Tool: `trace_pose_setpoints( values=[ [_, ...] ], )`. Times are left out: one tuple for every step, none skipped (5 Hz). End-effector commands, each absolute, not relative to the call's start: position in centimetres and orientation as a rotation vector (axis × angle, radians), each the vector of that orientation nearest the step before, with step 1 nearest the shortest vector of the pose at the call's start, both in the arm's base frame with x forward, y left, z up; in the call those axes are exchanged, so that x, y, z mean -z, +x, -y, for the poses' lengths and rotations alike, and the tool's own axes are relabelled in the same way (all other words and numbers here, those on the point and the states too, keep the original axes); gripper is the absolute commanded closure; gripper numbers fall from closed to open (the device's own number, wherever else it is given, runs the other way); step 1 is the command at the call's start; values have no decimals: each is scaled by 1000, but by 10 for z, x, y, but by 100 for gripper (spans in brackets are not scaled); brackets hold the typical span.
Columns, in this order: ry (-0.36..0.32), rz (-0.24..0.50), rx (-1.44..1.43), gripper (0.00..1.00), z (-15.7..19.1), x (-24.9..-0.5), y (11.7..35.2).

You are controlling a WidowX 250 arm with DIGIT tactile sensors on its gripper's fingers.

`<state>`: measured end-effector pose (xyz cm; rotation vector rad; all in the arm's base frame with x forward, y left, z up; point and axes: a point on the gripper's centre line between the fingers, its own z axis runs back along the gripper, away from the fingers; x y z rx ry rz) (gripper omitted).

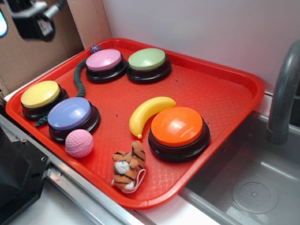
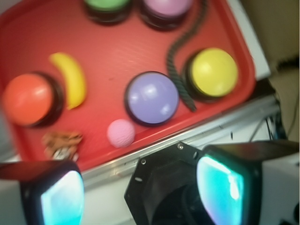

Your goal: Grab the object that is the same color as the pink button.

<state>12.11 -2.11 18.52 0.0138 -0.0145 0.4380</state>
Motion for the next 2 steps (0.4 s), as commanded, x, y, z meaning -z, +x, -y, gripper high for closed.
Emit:
trace_pose_setpoints(
  values=[
    [102, -4, -664, 0, 31, -121, 130],
    [124, 3, -721, 0, 33, -96, 130]
  ],
)
